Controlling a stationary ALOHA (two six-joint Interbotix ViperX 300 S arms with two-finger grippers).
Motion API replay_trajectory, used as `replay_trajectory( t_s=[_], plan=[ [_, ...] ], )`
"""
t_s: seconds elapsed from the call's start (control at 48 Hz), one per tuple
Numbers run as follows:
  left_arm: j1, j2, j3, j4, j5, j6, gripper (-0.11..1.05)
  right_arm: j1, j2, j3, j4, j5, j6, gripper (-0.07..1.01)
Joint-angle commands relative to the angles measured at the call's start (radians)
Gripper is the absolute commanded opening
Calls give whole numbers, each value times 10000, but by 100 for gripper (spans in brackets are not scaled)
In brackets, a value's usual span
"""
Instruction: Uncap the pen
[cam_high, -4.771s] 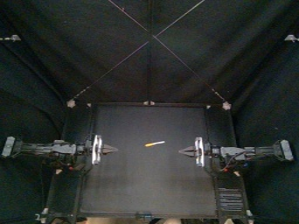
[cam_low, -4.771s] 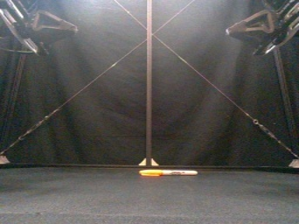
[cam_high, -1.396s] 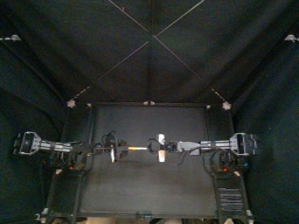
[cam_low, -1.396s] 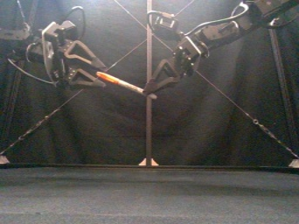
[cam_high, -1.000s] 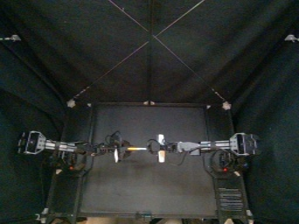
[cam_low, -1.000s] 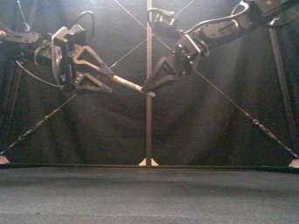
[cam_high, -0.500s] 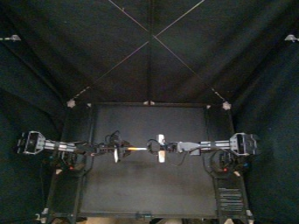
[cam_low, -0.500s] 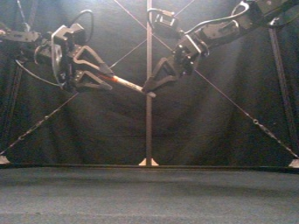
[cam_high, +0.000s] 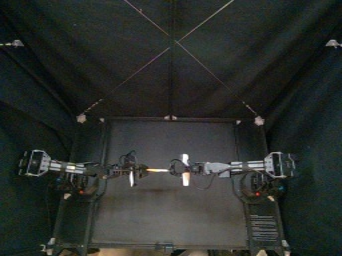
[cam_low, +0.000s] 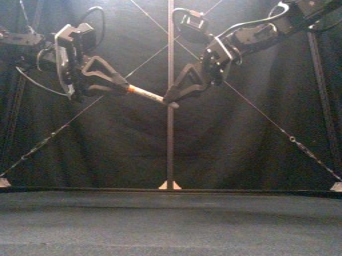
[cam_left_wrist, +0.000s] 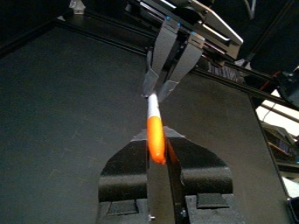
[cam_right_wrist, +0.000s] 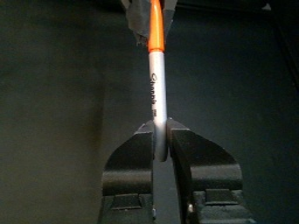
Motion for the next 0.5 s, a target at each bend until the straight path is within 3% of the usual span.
replay_trajectory(
  t_s=[0.021,0.271,0.5],
  plan=[
    [31,-460,123,61,-77,0,36,-15,-736,153,15,15,15,42],
    [0,-1565,614,31,61,-15,37,-15,-1473,767,0,-92,31,42],
    [-61,-2025,828,31,629,-15,37,-31,-2117,1304,15,-353,46,42]
  ],
)
